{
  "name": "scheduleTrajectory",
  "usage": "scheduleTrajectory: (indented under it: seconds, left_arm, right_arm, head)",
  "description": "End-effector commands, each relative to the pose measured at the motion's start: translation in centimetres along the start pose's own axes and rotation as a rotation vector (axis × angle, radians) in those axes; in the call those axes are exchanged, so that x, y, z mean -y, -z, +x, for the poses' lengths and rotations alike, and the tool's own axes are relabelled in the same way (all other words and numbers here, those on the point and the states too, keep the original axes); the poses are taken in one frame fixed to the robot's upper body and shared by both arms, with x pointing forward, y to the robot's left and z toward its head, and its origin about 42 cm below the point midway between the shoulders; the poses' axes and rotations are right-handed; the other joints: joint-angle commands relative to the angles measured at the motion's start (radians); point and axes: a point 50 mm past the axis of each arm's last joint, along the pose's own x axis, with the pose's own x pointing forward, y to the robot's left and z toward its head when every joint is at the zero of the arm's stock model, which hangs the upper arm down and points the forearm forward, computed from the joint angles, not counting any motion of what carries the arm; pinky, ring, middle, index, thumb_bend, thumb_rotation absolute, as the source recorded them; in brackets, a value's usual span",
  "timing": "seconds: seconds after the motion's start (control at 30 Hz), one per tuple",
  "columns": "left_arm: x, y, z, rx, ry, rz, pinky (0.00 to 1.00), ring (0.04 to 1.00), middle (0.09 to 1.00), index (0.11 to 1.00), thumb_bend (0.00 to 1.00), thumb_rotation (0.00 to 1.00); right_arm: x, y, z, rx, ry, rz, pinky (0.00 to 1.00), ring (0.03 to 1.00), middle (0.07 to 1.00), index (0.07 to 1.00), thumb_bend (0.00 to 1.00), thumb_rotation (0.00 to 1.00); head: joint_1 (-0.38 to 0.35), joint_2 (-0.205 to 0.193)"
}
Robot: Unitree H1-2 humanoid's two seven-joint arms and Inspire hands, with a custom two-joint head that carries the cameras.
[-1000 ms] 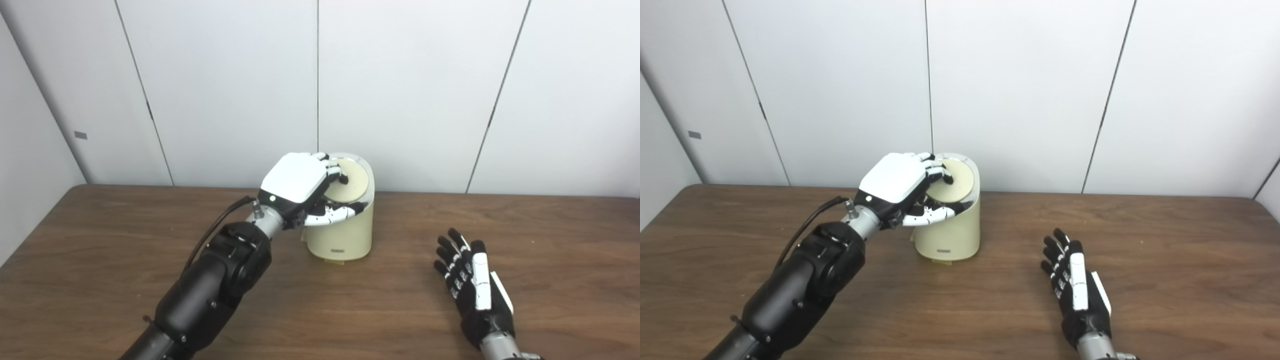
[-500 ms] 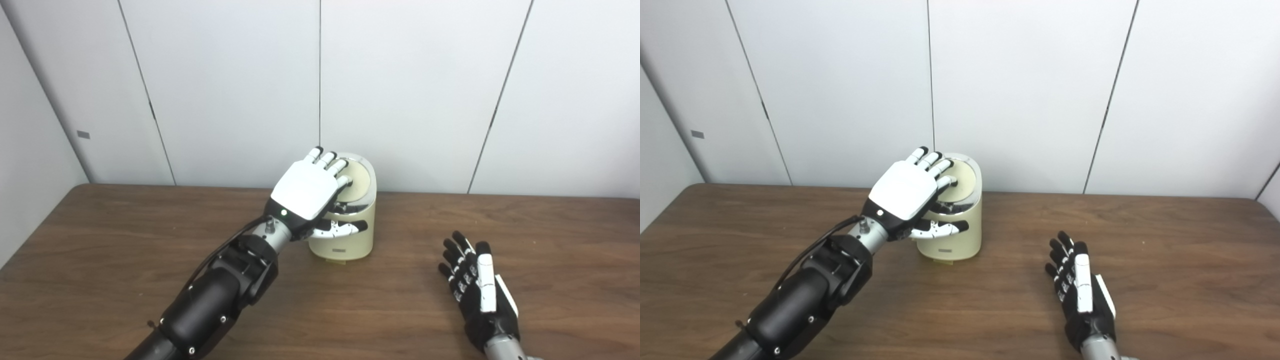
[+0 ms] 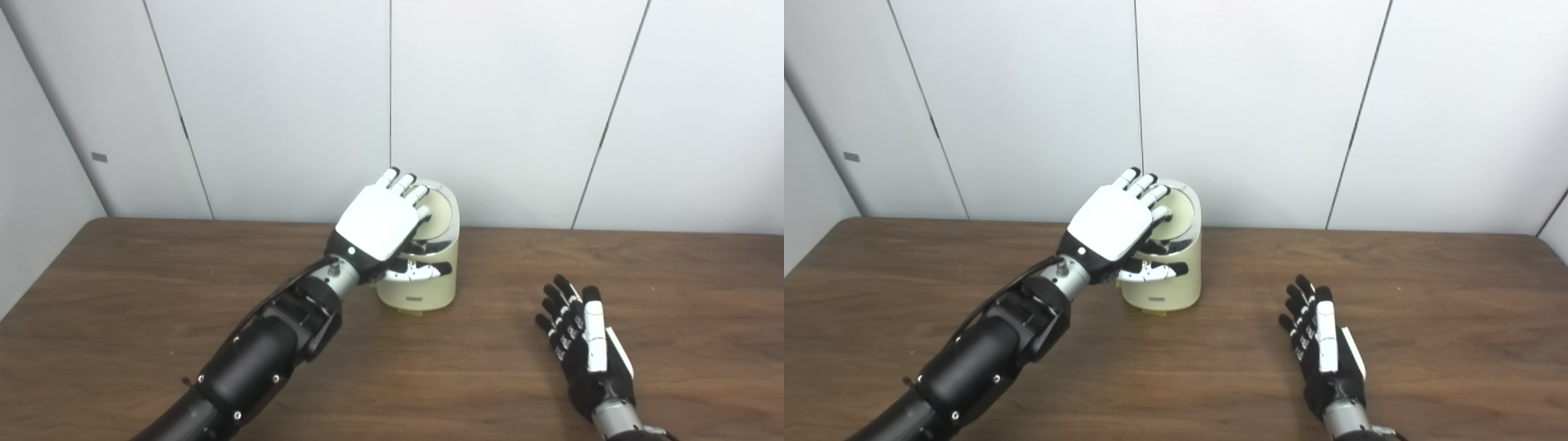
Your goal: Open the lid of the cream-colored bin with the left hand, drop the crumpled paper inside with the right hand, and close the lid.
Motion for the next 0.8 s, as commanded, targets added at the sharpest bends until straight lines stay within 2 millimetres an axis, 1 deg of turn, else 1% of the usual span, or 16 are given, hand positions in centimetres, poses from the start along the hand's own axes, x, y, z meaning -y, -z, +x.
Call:
scheduleTrajectory:
  seconds: [0.0,0.03,0.1,0.13,0.2,0.27,0.3,0.37,0.43,0.5,0.57,0.63,0.7,0.77]
  left_arm:
    - [0.3,0.3,-0.2,-0.012,0.030,-0.113,0.95,0.915,0.874,0.763,0.56,1.00]
    - [-0.4,0.5,-0.2,-0.040,-0.005,-0.189,0.94,0.904,0.857,0.770,0.55,1.00]
    - [-1.6,1.0,-0.3,-0.079,-0.068,-0.319,0.88,0.874,0.830,0.777,0.53,0.96]
    - [-1.9,1.1,-0.4,-0.089,-0.084,-0.356,0.85,0.859,0.821,0.787,0.52,0.94]
    - [-2.9,1.5,-0.7,-0.124,-0.128,-0.470,0.83,0.848,0.819,0.799,0.52,0.93]
    - [-3.8,1.9,-1.1,-0.157,-0.188,-0.581,0.77,0.820,0.811,0.803,0.50,0.92]
    - [-4.2,2.1,-1.3,-0.171,-0.217,-0.634,0.76,0.818,0.816,0.809,0.49,0.93]
    - [-4.8,2.5,-1.8,-0.202,-0.261,-0.732,0.73,0.813,0.820,0.810,0.48,0.92]
    - [-5.1,2.9,-2.8,-0.232,-0.313,-0.842,0.73,0.828,0.833,0.826,0.48,0.94]
    - [-5.3,3.1,-3.6,-0.253,-0.352,-0.924,0.75,0.832,0.837,0.830,0.48,0.91]
    - [-5.2,3.1,-4.5,-0.273,-0.378,-1.000,0.79,0.846,0.841,0.835,0.46,0.91]
    - [-4.9,3.2,-5.7,-0.299,-0.394,-1.076,0.85,0.872,0.845,0.856,0.45,0.94]
    - [-4.6,3.2,-6.6,-0.322,-0.409,-1.127,0.83,0.860,0.833,0.862,0.45,0.95]
    - [-4.1,3.1,-8.0,-0.343,-0.431,-1.246,0.82,0.850,0.831,0.874,0.44,0.93]
  right_arm:
    - [-0.2,-1.7,0.7,0.068,-0.020,-0.004,0.97,0.980,0.964,0.972,0.62,1.00]
    - [-0.1,-1.7,0.7,0.068,-0.018,-0.005,0.96,0.978,0.963,0.971,0.62,1.00]
    - [0.0,-1.7,0.7,0.068,-0.017,-0.009,0.96,0.975,0.959,0.969,0.62,1.00]
    - [0.0,-1.7,0.7,0.068,-0.018,-0.010,0.96,0.975,0.958,0.969,0.62,1.00]
    - [0.1,-1.7,0.7,0.067,-0.017,-0.010,0.95,0.974,0.955,0.966,0.62,1.00]
    - [0.2,-1.6,0.7,0.067,-0.019,-0.010,0.96,0.974,0.951,0.959,0.62,1.00]
    - [0.3,-1.6,0.7,0.068,-0.020,-0.011,0.96,0.974,0.951,0.958,0.62,1.00]
    - [0.4,-1.5,0.6,0.068,-0.024,-0.012,0.96,0.976,0.951,0.958,0.62,1.00]
    - [0.5,-1.4,0.5,0.066,-0.029,-0.012,0.97,0.980,0.955,0.961,0.61,1.00]
    - [0.5,-1.4,0.4,0.064,-0.032,-0.011,0.97,0.978,0.955,0.960,0.61,1.00]
    - [0.6,-1.3,0.3,0.062,-0.034,-0.008,0.97,0.981,0.958,0.962,0.61,1.00]
    - [0.6,-1.4,0.2,0.065,-0.032,-0.007,0.97,0.981,0.960,0.960,0.61,1.00]
    - [0.7,-1.4,0.2,0.069,-0.031,-0.007,0.96,0.974,0.957,0.953,0.62,1.00]
    - [0.8,-1.6,0.0,0.079,-0.036,-0.001,0.95,0.969,0.956,0.951,0.62,1.00]
  head:
    - [0.003,0.000]
    - [0.003,0.000]
    - [0.002,-0.002]
    - [0.003,-0.003]
    - [0.003,-0.005]
    - [0.008,-0.009]
    - [0.008,-0.009]
    - [0.009,-0.014]
    - [0.009,-0.015]
    - [0.010,-0.018]
    - [0.012,-0.022]
    - [0.013,-0.022]
    - [0.015,-0.023]
    - [0.011,-0.020]
